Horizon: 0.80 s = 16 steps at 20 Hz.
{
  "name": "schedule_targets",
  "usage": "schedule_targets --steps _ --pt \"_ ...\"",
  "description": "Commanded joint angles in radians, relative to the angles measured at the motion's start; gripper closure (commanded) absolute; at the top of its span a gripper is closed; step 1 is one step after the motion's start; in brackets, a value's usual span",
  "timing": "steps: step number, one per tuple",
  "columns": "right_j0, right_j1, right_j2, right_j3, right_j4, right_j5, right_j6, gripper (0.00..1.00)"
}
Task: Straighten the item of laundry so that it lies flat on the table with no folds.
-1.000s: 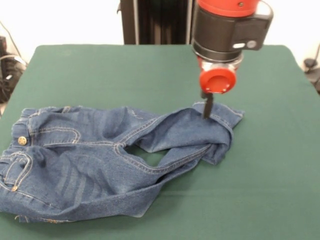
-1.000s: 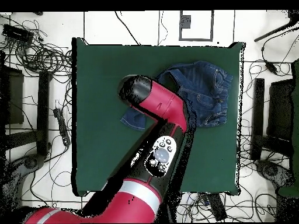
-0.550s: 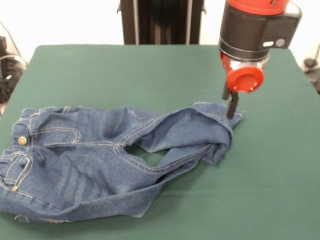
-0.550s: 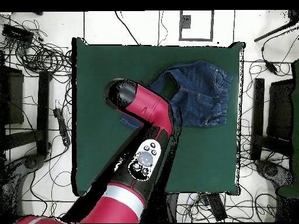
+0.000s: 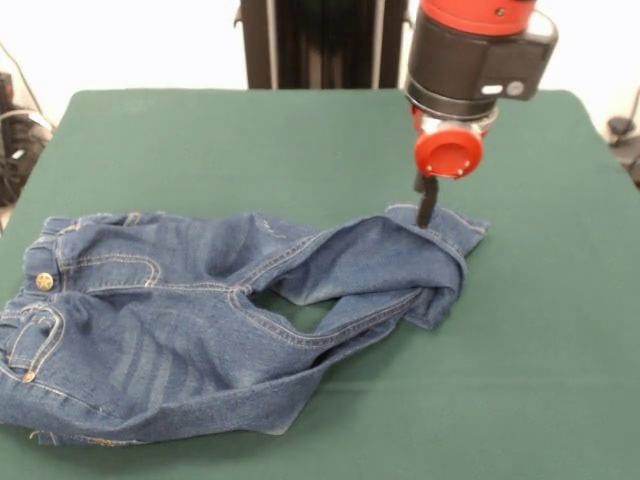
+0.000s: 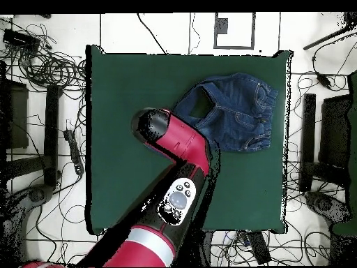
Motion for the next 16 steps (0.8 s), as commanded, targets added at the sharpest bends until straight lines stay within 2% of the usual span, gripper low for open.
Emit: schedule_targets --steps 1,10,16 --pt "-0.008 0.03 0.16 0.148 0.059 -0.081 0.195 0.0" --pt "0.027 0.028 0.179 0.155 0.095 -0.061 0.267 0.0" --pt "0.03 0.026 0.21 0.207 0.137 -0.137 0.254 0.0"
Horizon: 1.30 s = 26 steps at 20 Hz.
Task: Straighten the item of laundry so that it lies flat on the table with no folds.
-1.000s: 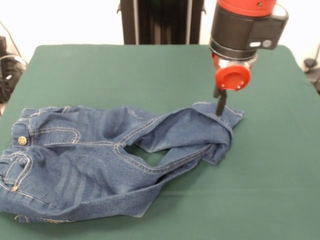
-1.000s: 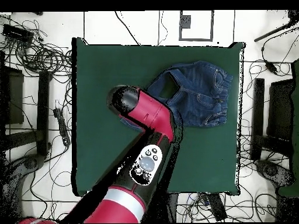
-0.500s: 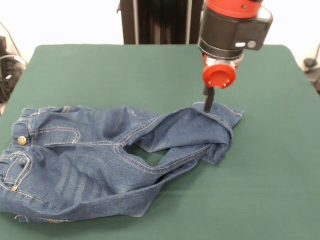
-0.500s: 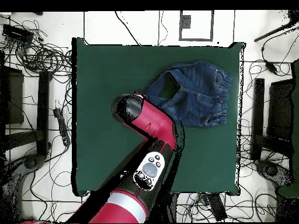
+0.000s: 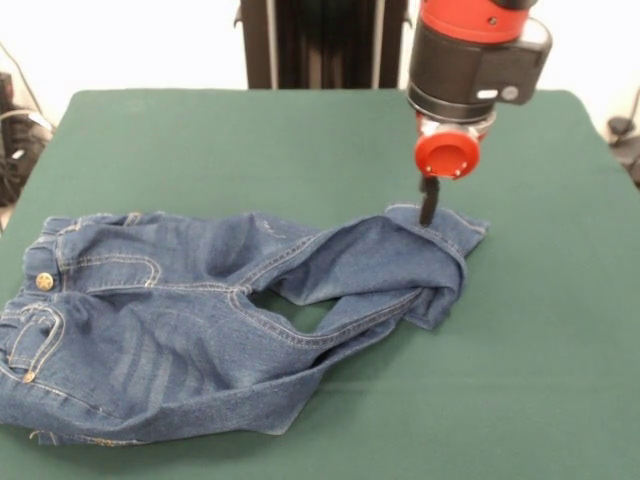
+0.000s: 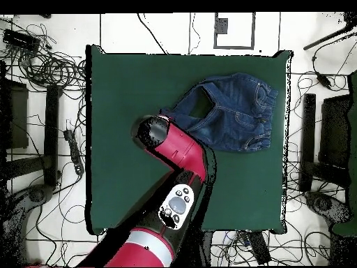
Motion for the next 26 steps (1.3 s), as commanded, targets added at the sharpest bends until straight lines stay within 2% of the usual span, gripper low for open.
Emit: schedule_targets --steps 1,12,26 --pt "0.019 0.033 0.187 0.155 0.092 -0.103 0.247 0.0" --pt "0.027 0.028 0.193 0.244 0.163 -0.155 0.284 0.0" --pt "0.092 0.036 0.137 0.243 0.212 -0.095 0.382 0.0"
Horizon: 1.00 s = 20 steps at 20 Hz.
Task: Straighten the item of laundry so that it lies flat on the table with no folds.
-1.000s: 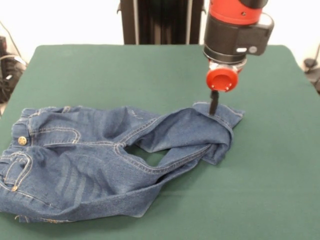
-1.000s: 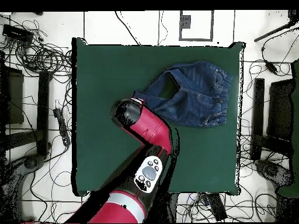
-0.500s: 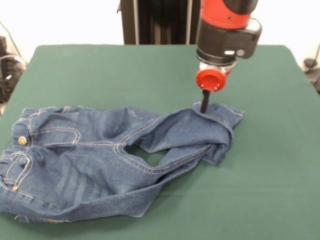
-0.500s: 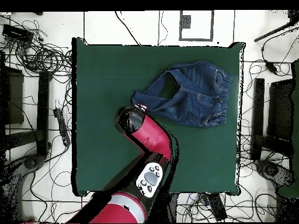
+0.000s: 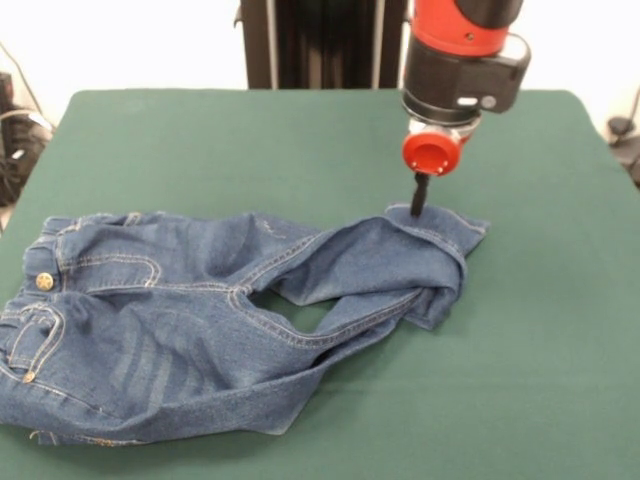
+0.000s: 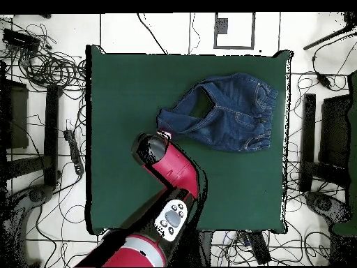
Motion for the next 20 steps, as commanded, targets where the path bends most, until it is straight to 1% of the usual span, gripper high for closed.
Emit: schedule_targets --steps 1,3,4,7,10,13,15,18,20 --pt "0.055 0.044 0.098 0.069 0.077 0.019 0.387 0.0" --pt "0.059 0.057 0.101 0.056 0.092 0.003 0.394 0.0" --pt "0.049 0.058 0.127 0.062 0.115 -0.032 0.379 0.0" --pt "0.054 0.088 0.148 0.052 0.15 -0.111 0.362 0.0" --pt "0.042 0.089 0.171 0.047 0.17 -0.115 0.331 0.0" --pt "0.016 0.099 0.202 0.047 0.186 -0.166 0.279 0.0" --pt "0.006 0.11 0.206 0.04 0.187 -0.186 0.262 0.0" --pt "-0.005 0.116 0.21 0.035 0.183 -0.18 0.247 0.0" --pt "0.005 0.123 0.19 0.023 0.169 -0.14 0.262 0.0"
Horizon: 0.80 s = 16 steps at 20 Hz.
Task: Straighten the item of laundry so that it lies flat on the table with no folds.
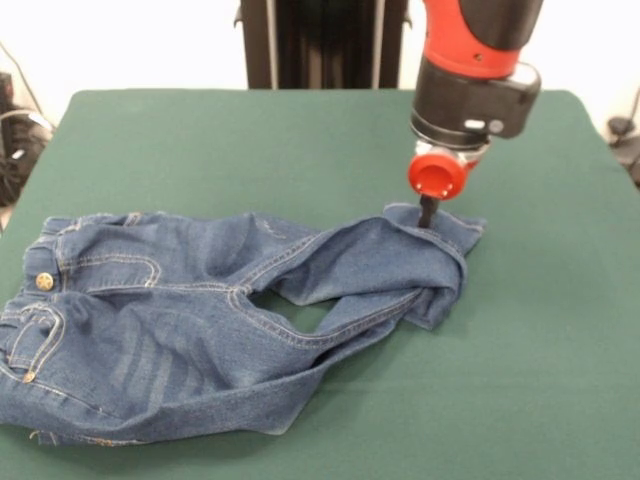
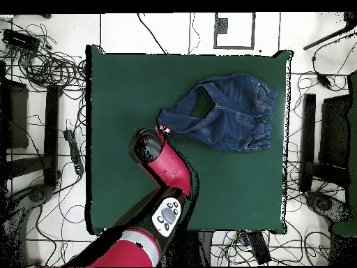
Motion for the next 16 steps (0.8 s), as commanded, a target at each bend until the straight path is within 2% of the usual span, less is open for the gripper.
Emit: schedule_targets --steps 1,5,15,16 --pt "-0.008 0.092 0.144 0.019 0.03 0.021 0.264 0.0" --pt "0.018 0.115 0.119 0.012 0.016 0.054 0.295 0.0" --pt "-0.004 0.136 0.126 -0.008 0.008 0.042 0.25 0.0" --pt "-0.026 0.123 0.151 0.002 0.011 0.047 0.225 1.0"
